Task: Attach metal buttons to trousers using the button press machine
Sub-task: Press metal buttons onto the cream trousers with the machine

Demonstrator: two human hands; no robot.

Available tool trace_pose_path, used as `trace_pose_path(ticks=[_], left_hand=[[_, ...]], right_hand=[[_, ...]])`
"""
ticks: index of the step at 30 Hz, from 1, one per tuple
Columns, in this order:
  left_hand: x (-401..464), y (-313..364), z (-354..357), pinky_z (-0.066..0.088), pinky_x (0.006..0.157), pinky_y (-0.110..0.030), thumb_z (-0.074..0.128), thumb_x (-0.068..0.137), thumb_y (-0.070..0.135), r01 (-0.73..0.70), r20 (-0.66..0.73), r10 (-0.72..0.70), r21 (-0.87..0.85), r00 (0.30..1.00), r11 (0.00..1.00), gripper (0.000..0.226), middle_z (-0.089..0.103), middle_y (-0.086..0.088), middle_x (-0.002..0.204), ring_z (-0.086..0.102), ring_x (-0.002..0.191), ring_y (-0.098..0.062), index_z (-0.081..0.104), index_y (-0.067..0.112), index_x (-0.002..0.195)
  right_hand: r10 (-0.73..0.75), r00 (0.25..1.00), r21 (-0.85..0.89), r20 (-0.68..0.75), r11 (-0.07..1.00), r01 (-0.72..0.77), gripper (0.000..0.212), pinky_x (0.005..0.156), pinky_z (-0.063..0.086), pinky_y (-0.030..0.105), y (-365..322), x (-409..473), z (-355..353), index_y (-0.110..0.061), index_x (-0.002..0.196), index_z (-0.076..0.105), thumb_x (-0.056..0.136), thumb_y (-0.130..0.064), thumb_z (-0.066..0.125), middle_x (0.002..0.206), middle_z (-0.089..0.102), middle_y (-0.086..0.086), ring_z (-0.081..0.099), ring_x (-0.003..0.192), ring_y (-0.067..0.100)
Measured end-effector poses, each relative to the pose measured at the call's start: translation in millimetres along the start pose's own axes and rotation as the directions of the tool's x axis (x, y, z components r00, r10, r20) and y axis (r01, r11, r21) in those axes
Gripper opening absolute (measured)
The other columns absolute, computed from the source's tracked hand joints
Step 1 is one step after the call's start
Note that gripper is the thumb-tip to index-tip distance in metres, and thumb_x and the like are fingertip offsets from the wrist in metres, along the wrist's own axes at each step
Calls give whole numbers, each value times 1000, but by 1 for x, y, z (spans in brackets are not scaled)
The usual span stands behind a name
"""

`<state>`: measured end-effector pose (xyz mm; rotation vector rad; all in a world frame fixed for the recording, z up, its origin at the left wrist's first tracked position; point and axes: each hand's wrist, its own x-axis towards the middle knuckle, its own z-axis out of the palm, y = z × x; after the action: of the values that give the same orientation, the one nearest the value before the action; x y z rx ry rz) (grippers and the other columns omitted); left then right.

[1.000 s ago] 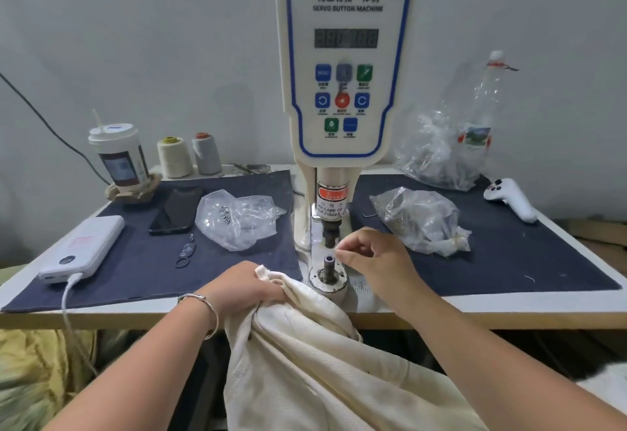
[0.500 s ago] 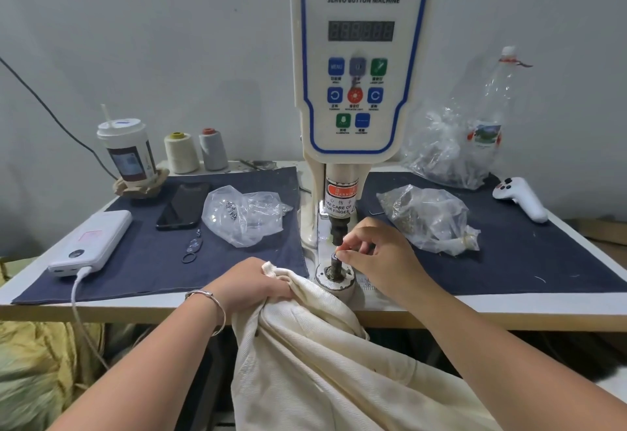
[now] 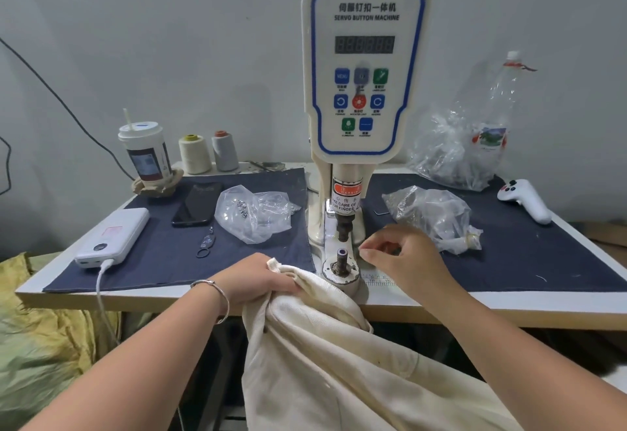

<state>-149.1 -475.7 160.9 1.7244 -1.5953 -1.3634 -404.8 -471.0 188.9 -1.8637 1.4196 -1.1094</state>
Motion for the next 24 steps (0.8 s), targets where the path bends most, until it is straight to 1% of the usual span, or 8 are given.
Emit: trace_pose_path(ticks=[3,6,9,12,15,19,22,24], left_hand=[[-22,6,6,54,76,-31,82,72,21,10,221,40,-220,974,976,40,73,-19,97,70,85,-24,72,-8,97],[-45,21,16,55,81,-34,74,81,18,-28,344,169,-378,924,925,38,71,-23,104,69,94,-29,69,-9,107],[-64,42,21,48,98,-45,70,84,21,-109,369,314,-481,874,870,51,62,-31,117,61,107,-38,60,-13,120],[-81,56,24,44,103,-47,75,82,33,-170,372,388,-500,843,849,69,56,-36,126,57,114,-40,54,-14,127],[-90,62,26,52,95,-39,82,77,35,-194,382,391,-460,838,866,68,62,-28,121,63,108,-34,59,-7,125],[-92,61,17,56,88,-37,91,64,24,-160,466,345,-390,815,907,78,62,-28,119,65,101,-33,57,-11,124],[-86,48,10,50,100,-46,85,68,11,-101,511,246,-294,824,950,71,55,-35,129,59,111,-38,54,-11,128],[-78,36,14,44,105,-50,80,75,10,-46,481,213,-335,850,941,63,52,-36,134,55,116,-39,54,-9,129]], right_hand=[[-13,994,83,111,997,3,10,62,47,15,-5,-16,-8,-24,83,76,79,-15,77,76,71,-8,60,69,5],[-39,929,166,367,986,-24,33,72,48,11,-17,-26,-12,-26,108,71,77,-17,80,99,72,-11,65,87,2],[-40,751,243,659,957,-162,66,95,48,22,-27,-26,-14,-24,134,53,76,-10,80,124,64,-7,62,111,8],[-54,529,243,847,924,-294,54,97,49,34,-30,-25,-22,0,127,54,75,2,71,118,64,10,62,107,25],[-4,373,138,928,933,-334,51,97,48,40,-26,-23,-36,12,120,55,72,3,67,115,61,22,58,105,33],[-60,343,205,937,891,-405,43,103,42,48,-13,-18,-57,11,119,56,76,10,60,121,57,25,54,111,37],[-90,415,307,905,814,-493,47,108,35,54,3,-12,-70,11,128,49,81,8,55,126,53,25,49,118,38],[-70,478,352,876,769,-533,46,103,42,49,10,-7,-69,6,127,53,82,2,60,121,58,21,53,114,34]])
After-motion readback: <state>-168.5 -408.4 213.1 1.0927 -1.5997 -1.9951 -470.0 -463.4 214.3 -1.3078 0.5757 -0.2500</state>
